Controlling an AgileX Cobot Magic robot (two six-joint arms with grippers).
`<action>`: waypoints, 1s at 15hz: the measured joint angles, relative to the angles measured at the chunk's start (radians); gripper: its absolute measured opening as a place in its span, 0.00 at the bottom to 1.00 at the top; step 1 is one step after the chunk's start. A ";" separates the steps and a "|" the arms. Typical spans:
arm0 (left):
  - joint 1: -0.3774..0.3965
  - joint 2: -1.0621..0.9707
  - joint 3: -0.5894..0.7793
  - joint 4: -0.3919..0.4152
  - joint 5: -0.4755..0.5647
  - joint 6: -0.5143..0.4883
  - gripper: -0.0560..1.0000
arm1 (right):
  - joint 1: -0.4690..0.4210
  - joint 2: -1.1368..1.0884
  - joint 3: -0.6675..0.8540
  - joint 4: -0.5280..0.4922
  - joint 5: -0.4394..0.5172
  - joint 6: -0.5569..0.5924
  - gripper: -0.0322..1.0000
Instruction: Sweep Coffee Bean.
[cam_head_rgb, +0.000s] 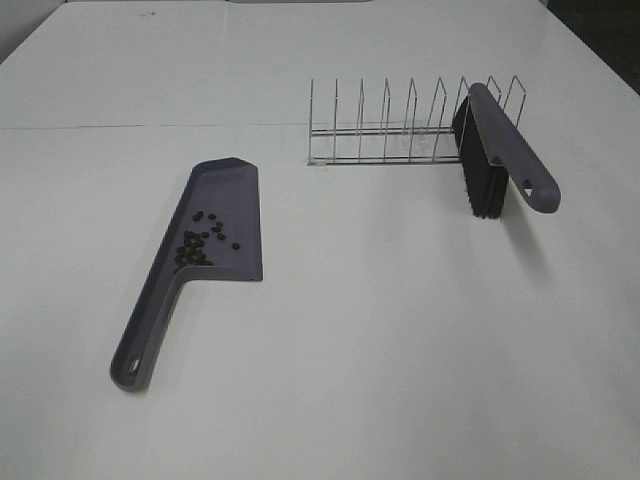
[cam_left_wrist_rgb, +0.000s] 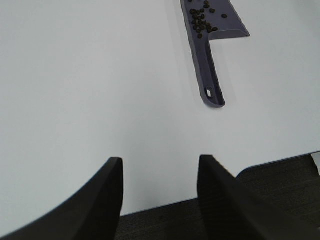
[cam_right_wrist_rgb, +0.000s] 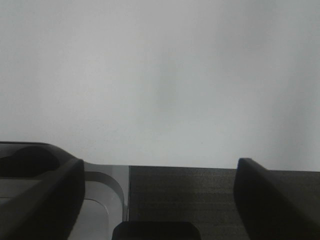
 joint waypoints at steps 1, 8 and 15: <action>0.000 -0.037 0.022 0.000 0.000 0.007 0.46 | 0.000 -0.078 0.051 0.007 -0.019 -0.013 0.78; 0.000 -0.076 0.078 -0.050 -0.093 0.161 0.46 | 0.000 -0.698 0.200 0.082 -0.063 -0.105 0.77; 0.000 -0.076 0.115 -0.098 -0.159 0.243 0.46 | 0.000 -1.099 0.233 0.245 -0.057 -0.308 0.77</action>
